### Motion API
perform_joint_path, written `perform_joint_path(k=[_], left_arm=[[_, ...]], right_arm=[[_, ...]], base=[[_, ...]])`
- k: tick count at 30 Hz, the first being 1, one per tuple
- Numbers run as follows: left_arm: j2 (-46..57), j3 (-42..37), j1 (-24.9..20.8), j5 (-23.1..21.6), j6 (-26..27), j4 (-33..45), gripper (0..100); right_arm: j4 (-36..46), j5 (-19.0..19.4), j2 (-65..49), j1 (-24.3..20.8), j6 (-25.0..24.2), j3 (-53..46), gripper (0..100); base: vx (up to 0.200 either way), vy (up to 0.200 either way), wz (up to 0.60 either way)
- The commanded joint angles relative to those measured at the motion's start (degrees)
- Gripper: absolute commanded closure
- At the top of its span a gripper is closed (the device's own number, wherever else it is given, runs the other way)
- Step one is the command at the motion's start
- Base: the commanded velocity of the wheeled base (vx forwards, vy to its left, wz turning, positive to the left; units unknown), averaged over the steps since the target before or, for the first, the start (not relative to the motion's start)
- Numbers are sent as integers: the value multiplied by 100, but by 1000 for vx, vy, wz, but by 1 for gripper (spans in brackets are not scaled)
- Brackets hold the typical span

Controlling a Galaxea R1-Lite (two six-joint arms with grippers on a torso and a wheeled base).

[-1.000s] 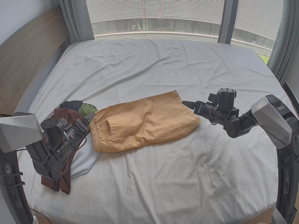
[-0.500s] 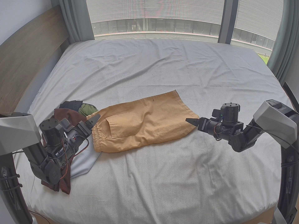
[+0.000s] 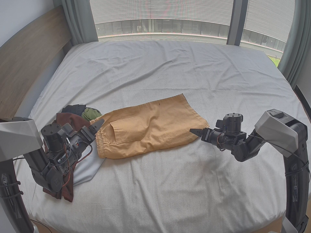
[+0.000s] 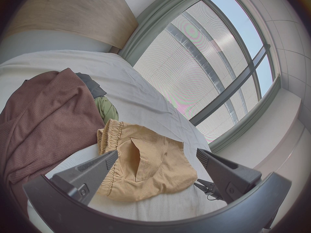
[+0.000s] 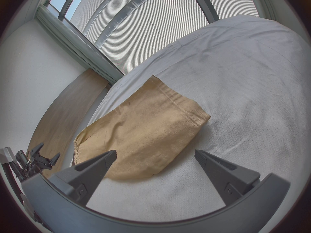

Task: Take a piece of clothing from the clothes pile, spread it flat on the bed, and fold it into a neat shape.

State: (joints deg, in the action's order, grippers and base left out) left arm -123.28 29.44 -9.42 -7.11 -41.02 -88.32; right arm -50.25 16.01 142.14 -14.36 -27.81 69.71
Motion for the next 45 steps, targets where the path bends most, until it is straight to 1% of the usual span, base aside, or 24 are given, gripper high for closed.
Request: perform_joint_path(k=[1, 7, 13, 14, 15, 16, 19, 25, 34, 35, 45], left_arm=[[-20, 9, 11, -1, -2, -1, 0], [-47, 9, 11, 8, -2, -1, 0], [-55, 18, 19, 8, -2, -1, 0], [-55, 18, 19, 8, -2, -1, 0], [-47, 18, 19, 8, -2, -1, 0], [-47, 18, 19, 8, -2, -1, 0], [-55, 27, 28, 8, -2, -1, 0], [-55, 35, 28, 8, -2, -1, 0], [-55, 44, 46, -1, -11, -1, 0], [-64, 44, 46, -1, -11, -1, 0], [-64, 44, 46, -10, -11, -1, 0]], right_arm=[[6, -115, 376, -93, -14, 289, 0], [182, -194, 754, -216, -120, 834, 0], [182, -230, 1123, -366, -164, 1379, 0], [182, -335, 1246, -410, -252, 1572, 0], [182, -361, 1263, -418, -269, 1608, 0], [147, -449, 1386, -454, -419, 1836, 0], [129, -467, 1536, -515, -673, 2100, 0], [-11, -467, 1597, -682, -972, 2214, 0], [-152, -476, 1615, -717, -981, 2205, 0], [-169, -476, 1615, -708, -981, 2179, 100], [-512, -476, 1026, -708, -963, 1370, 100]], base=[[0, 0, 0], [0, 0, 0], [0, 0, 0], [0, 0, 0], [0, 0, 0], [0, 0, 0], [0, 0, 0], [0, 0, 0], [0, 0, 0], [0, 0, 0], [0, 0, 0]])
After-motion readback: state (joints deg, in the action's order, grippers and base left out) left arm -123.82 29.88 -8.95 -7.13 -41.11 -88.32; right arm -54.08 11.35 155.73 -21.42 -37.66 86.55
